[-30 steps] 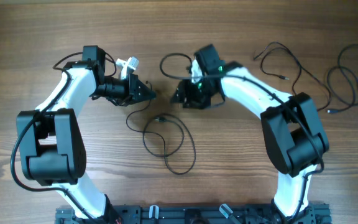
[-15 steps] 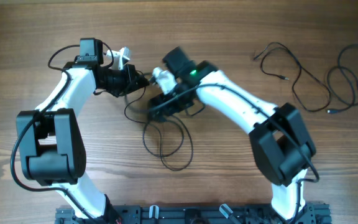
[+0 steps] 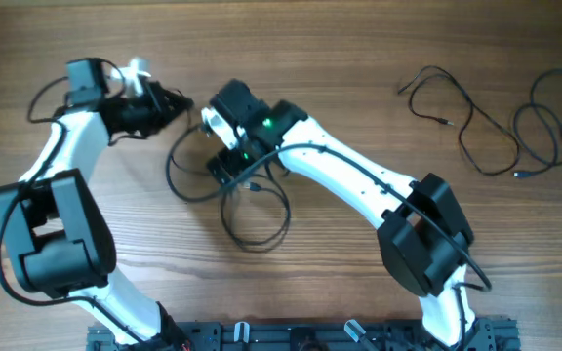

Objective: Untangle cables

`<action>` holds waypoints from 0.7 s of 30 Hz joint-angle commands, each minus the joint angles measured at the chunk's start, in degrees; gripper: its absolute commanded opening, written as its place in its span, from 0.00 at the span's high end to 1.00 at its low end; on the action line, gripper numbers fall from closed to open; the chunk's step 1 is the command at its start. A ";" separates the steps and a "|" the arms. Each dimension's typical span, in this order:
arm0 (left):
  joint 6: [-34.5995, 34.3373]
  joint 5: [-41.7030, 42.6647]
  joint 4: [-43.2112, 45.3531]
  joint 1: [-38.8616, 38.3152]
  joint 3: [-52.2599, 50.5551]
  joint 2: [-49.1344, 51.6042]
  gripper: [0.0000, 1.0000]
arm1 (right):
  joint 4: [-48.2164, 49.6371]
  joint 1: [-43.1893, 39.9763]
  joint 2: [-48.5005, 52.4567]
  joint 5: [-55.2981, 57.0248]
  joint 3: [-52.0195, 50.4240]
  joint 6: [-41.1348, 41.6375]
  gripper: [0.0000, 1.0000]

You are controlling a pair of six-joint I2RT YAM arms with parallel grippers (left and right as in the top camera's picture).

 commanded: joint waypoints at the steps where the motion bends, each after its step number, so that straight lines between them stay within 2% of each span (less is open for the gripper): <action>1: -14.03 3.30 11.91 2.86 0.59 -0.66 0.96 | 1.38 -0.22 3.61 2.91 5.07 -2.38 0.00; 5: -26.77 0.15 27.02 5.77 0.59 -0.68 0.96 | 5.11 -0.24 3.61 2.89 5.07 -2.25 0.01; 8: -32.92 -1.57 33.79 8.04 0.59 -0.68 0.96 | 5.77 -0.22 3.58 2.62 5.07 -0.81 0.01; 9: -33.97 -1.55 34.56 8.68 0.59 -0.68 0.96 | 5.73 -0.11 3.45 2.34 5.07 -0.35 0.07; 13: -33.03 -1.99 29.73 9.51 0.57 -0.68 0.96 | 7.52 -0.07 3.50 -2.82 5.01 0.98 0.16; 17: -30.10 -5.92 19.93 8.52 0.57 -0.68 0.96 | 9.44 0.07 3.52 -11.30 4.15 -2.69 0.18; 21: -29.46 -6.95 15.50 6.86 0.57 -0.66 0.96 | 9.55 1.46 4.44 -11.56 4.15 -3.17 0.18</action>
